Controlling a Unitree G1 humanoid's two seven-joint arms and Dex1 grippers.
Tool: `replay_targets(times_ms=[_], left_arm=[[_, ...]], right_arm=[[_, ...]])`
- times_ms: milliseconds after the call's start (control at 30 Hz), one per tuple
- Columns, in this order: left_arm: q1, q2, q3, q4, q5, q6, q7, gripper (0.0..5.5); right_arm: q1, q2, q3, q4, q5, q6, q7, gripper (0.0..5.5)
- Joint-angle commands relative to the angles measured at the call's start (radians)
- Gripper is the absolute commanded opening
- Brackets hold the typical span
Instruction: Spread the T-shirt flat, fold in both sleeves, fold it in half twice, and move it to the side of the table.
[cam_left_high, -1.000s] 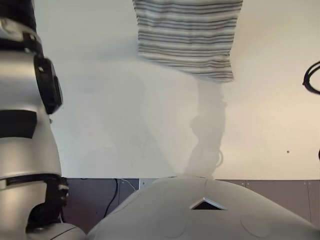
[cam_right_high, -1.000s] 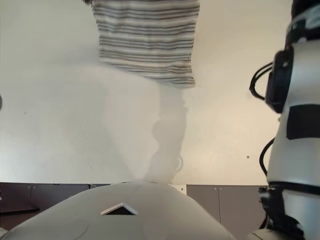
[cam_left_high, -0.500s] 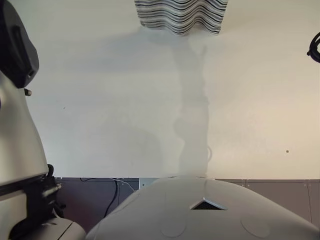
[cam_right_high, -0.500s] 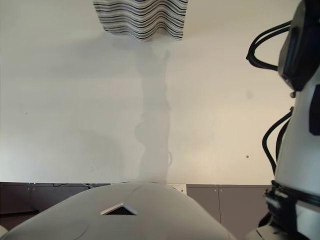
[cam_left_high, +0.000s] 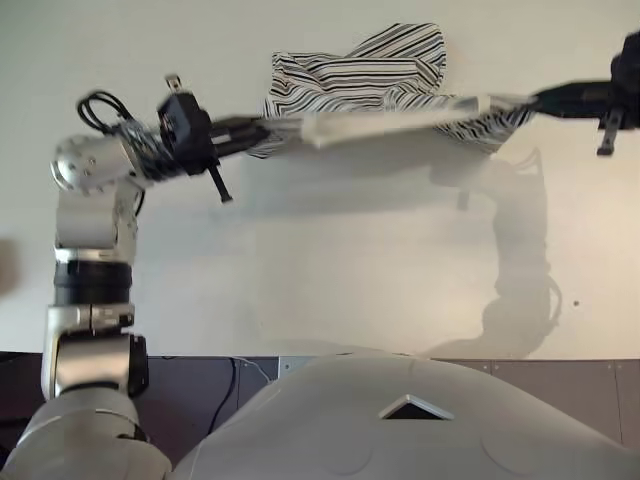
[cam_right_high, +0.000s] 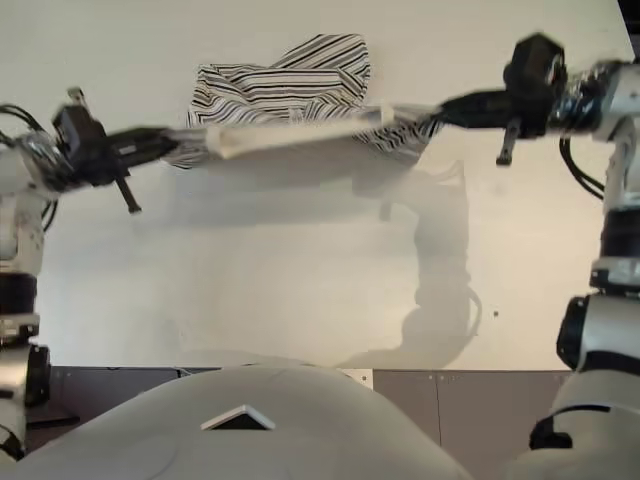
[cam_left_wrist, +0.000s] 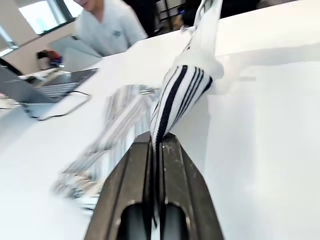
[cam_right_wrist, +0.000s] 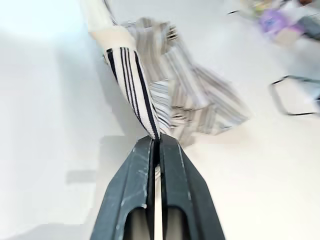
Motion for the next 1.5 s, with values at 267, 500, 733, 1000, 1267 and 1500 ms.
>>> replay_targets(times_ms=[267,500,733,1000,1267,1500], left_arm=[[0.46,0.151,-0.121,-0.46,0.231,-0.099,-0.028,0.12],[0.59,0.198,-0.116,-0.263,0.452,-0.401,0.049,0.1],[0.734,0.305,0.013,-0.473,0.239,-0.226,0.02,0.64],[0.457,0.421,0.249,-0.629,-0.299,0.286,0.047,0.64],[-0.17,-0.162,-0.406,-0.162,0.356,0.189,0.422,0.67],[-0.135,-0.162,-0.546,-0.032,0.592,0.002,0.404,0.67]], right_arm=[[0.626,-0.2,0.072,-0.759,-0.054,0.024,0.037,0.1],[0.697,-0.205,0.085,-0.752,-0.135,0.008,-0.059,0.64],[0.68,-0.263,-0.097,-0.796,0.149,0.174,0.012,1.01],[0.221,-0.056,-0.059,-0.432,0.059,0.23,-0.258,1.01],[-0.161,0.292,0.178,0.388,-0.425,-0.234,-0.707,1.9],[-0.338,0.445,0.24,0.867,-0.577,-0.459,-0.861,1.9]])
